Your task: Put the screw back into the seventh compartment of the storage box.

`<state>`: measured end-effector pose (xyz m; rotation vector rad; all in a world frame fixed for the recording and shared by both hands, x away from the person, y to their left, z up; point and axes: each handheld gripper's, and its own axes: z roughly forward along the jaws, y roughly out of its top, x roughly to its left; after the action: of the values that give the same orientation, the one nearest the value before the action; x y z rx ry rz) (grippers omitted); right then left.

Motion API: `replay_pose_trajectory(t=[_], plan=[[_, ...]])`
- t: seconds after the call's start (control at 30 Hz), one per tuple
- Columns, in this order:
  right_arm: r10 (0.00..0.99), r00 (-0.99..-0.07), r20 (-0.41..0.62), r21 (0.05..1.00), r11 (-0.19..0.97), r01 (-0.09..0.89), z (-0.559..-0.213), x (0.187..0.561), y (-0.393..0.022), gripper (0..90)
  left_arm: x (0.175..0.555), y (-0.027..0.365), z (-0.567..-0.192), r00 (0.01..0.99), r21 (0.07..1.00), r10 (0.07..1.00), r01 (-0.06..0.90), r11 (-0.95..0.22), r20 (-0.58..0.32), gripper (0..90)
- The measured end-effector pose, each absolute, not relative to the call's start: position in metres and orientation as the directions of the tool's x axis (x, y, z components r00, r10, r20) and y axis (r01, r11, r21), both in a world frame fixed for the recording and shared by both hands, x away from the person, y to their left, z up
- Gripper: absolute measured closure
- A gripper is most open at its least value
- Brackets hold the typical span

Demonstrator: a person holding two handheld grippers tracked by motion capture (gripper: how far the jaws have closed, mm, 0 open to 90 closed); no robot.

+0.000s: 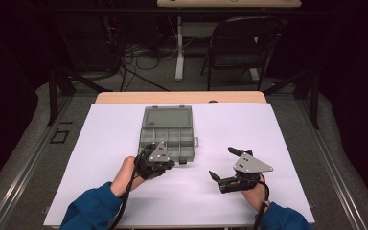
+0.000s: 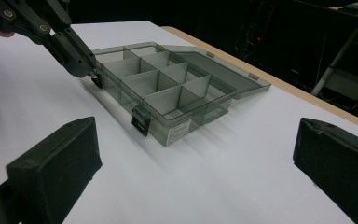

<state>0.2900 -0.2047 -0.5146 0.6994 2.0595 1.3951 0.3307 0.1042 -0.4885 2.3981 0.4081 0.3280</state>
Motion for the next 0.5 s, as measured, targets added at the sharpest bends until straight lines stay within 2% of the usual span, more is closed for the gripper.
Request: replay_pose_trajectory(t=[0.5], plan=[[0.685,-0.713,-0.152,0.939,0.326,0.113,-0.5149,0.2905,-0.2048,0.0,0.339,0.1086,-0.483,0.907,0.673,0.4,0.211,-0.709,0.136,87.6]])
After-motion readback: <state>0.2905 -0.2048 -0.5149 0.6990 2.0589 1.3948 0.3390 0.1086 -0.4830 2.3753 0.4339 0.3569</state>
